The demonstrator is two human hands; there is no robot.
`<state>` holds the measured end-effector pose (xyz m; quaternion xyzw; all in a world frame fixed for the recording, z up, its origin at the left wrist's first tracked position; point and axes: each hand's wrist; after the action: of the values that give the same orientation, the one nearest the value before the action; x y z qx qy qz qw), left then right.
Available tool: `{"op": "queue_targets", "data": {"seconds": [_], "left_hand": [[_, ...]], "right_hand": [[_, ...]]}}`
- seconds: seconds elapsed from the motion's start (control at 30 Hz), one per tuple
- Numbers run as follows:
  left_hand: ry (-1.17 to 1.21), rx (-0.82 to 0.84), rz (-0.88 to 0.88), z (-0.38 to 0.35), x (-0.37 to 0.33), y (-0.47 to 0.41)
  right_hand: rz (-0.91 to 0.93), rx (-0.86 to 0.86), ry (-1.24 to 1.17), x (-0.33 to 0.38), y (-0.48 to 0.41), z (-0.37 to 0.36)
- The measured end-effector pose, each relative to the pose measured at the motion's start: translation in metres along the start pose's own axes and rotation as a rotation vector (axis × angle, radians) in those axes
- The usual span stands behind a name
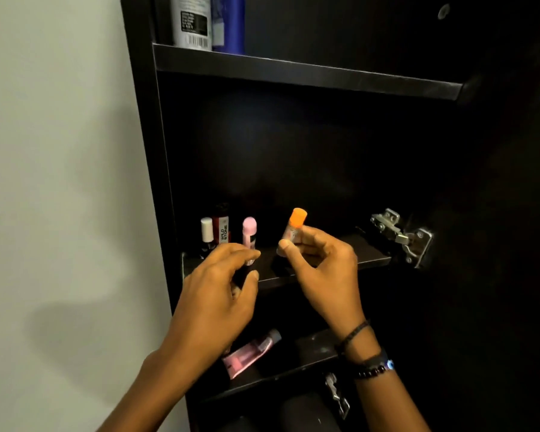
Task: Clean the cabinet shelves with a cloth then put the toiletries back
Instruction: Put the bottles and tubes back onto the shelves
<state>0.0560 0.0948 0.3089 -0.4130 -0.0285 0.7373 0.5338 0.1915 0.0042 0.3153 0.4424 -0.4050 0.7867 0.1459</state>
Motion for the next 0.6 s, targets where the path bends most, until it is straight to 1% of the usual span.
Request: {"op": "queue_targets", "data": {"seconds": [0.17, 0.6], "left_hand": [[-0.039, 0.031, 0.083, -0.005, 0.002, -0.003], [-0.062, 0.048, 0.17, -0.006, 0.008, -0.005]], "right_hand": [[-0.065, 0.102, 0.105, -0.008, -0.019, -0.012], [-0.077, 0.165, 0.123, -0.013, -0.03, -0.034]]}}
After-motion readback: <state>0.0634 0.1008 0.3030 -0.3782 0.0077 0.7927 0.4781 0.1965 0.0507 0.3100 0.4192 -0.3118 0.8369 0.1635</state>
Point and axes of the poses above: each hand's wrist, its own y-axis away from the middle knuckle, its own z-axis out of the back of the hand, x = y × z, and after that the axes turned 11 degrees about x, right-handed
